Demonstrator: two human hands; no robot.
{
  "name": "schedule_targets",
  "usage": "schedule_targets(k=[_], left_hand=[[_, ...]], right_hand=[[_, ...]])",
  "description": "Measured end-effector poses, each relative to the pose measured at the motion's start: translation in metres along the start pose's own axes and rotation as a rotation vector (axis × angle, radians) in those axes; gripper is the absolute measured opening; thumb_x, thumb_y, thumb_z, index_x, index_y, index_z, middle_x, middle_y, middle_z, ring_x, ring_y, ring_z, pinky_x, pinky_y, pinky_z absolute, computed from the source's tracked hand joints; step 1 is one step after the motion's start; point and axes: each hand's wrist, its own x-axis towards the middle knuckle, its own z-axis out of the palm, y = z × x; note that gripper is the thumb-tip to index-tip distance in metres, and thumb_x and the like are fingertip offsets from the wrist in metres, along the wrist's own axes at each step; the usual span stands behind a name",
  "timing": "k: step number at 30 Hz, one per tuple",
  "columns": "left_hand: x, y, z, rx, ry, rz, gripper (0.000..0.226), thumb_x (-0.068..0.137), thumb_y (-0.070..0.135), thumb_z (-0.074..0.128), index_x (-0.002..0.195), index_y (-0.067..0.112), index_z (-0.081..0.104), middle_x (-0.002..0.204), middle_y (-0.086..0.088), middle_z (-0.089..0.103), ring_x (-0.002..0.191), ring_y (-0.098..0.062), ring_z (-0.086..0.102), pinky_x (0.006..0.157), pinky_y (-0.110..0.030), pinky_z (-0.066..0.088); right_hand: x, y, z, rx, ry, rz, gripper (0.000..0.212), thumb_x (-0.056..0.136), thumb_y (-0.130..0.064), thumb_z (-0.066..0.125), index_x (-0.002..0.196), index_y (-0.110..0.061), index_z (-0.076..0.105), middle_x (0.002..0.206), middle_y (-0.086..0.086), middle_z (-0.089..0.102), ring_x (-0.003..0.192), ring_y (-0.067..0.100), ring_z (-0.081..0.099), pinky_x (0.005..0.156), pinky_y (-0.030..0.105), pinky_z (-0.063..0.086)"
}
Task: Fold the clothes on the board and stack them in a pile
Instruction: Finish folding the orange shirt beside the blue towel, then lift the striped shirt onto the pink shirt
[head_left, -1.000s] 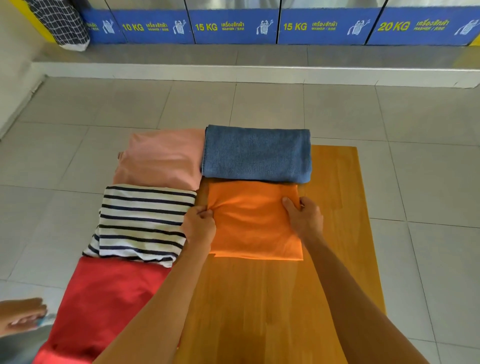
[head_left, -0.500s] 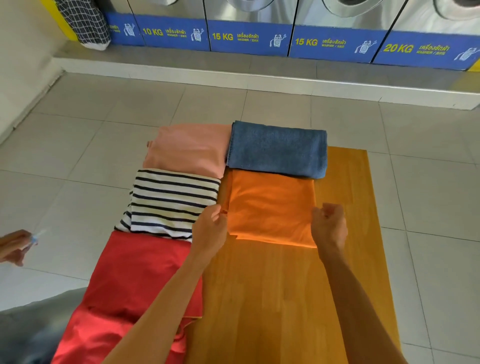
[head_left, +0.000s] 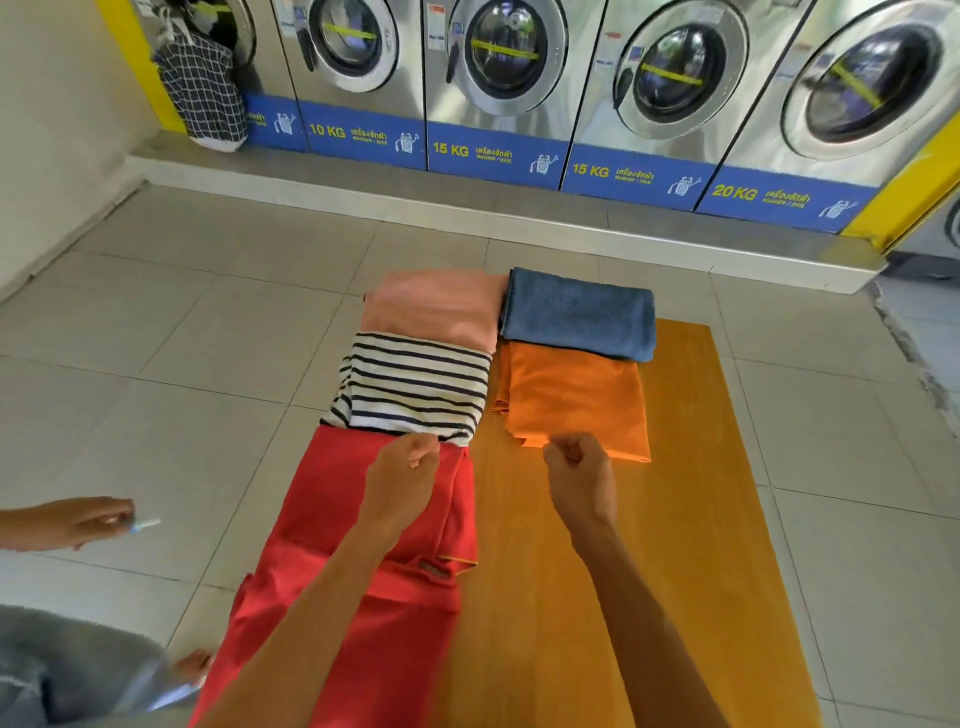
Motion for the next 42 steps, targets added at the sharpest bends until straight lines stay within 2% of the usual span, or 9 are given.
schedule_targets(k=[9, 16, 25, 29, 31, 34, 38, 40, 42], left_hand=[[-0.021, -0.035, -0.063, -0.105, -0.038, -0.006, 0.014, 0.086, 0.035, 0.062, 0.097, 0.032, 0.069, 0.094, 0.008, 0.075, 0.097, -0.011, 0.069, 0.097, -0.044, 0.052], [0.006, -0.029, -0.082, -0.148, -0.047, -0.034, 0.016, 0.088, 0.03, 0.064, 0.102, 0.026, 0.07, 0.092, 0.007, 0.075, 0.093, -0.008, 0.07, 0.095, -0.04, 0.053], [0.084, -0.043, -0.107, -0.074, -0.038, -0.126, 0.029, 0.089, 0.034, 0.058, 0.115, 0.025, 0.067, 0.112, 0.005, 0.07, 0.106, -0.016, 0.064, 0.098, -0.044, 0.05], [0.133, -0.046, -0.102, 0.001, 0.012, -0.174, 0.027, 0.082, 0.031, 0.048, 0.096, 0.015, 0.064, 0.092, -0.009, 0.065, 0.086, -0.029, 0.063, 0.08, -0.042, 0.054], [0.155, -0.05, -0.093, 0.008, 0.067, -0.211, 0.038, 0.082, 0.032, 0.05, 0.105, 0.004, 0.061, 0.093, -0.019, 0.064, 0.078, -0.028, 0.062, 0.068, -0.037, 0.055], [0.179, -0.051, -0.075, 0.0, 0.127, -0.27, 0.036, 0.09, 0.037, 0.055, 0.093, 0.002, 0.059, 0.08, -0.016, 0.057, 0.071, -0.027, 0.057, 0.049, -0.024, 0.035], [0.196, -0.063, -0.05, -0.007, 0.091, -0.311, 0.065, 0.086, 0.054, 0.059, 0.119, -0.002, 0.052, 0.111, -0.018, 0.06, 0.093, -0.029, 0.06, 0.068, -0.033, 0.048], [0.197, -0.068, -0.042, 0.02, 0.107, -0.33, 0.071, 0.084, 0.058, 0.061, 0.12, -0.002, 0.048, 0.112, -0.017, 0.06, 0.097, -0.03, 0.059, 0.076, -0.039, 0.049], [0.198, -0.07, -0.036, 0.045, 0.129, -0.35, 0.07, 0.085, 0.058, 0.06, 0.117, -0.003, 0.046, 0.108, -0.017, 0.061, 0.091, -0.029, 0.058, 0.074, -0.039, 0.048]], right_hand=[[-0.065, -0.019, 0.028, 0.068, -0.11, -0.046, 0.007, 0.091, -0.022, 0.062, 0.091, -0.025, 0.069, 0.085, 0.0, 0.071, 0.069, 0.015, 0.061, 0.058, 0.032, 0.049], [-0.058, -0.035, 0.042, 0.101, -0.136, -0.02, 0.008, 0.093, -0.015, 0.062, 0.089, -0.019, 0.069, 0.079, 0.005, 0.073, 0.075, 0.023, 0.068, 0.068, 0.043, 0.056], [0.02, -0.053, 0.093, 0.1, -0.172, 0.057, 0.012, 0.094, -0.021, 0.062, 0.094, -0.012, 0.069, 0.09, 0.015, 0.072, 0.077, 0.02, 0.066, 0.068, 0.038, 0.054], [0.059, -0.049, 0.114, 0.013, -0.123, 0.121, 0.013, 0.089, -0.024, 0.062, 0.094, -0.016, 0.071, 0.089, 0.004, 0.072, 0.08, 0.017, 0.064, 0.072, 0.039, 0.055], [0.072, -0.049, 0.123, -0.027, -0.098, 0.154, 0.015, 0.089, -0.03, 0.057, 0.079, -0.021, 0.064, 0.077, -0.004, 0.065, 0.071, 0.016, 0.058, 0.062, 0.034, 0.049], [0.089, -0.044, 0.139, -0.088, -0.076, 0.205, 0.035, 0.097, -0.035, 0.047, 0.065, -0.022, 0.042, 0.06, -0.006, 0.044, 0.056, 0.011, 0.041, 0.053, 0.028, 0.035], [0.101, -0.023, 0.166, -0.143, -0.123, 0.313, 0.057, 0.083, -0.064, 0.039, 0.101, -0.013, 0.057, 0.09, 0.002, 0.06, 0.081, 0.019, 0.059, 0.079, 0.042, 0.056], [0.099, -0.023, 0.175, -0.155, -0.105, 0.357, 0.075, 0.088, -0.064, 0.044, 0.136, -0.007, 0.049, 0.126, 0.012, 0.062, 0.116, 0.031, 0.06, 0.1, 0.05, 0.051], [0.095, -0.025, 0.179, -0.207, -0.086, 0.337, 0.087, 0.088, -0.071, 0.048, 0.145, -0.006, 0.041, 0.142, 0.016, 0.055, 0.13, 0.035, 0.053, 0.107, 0.05, 0.045]])
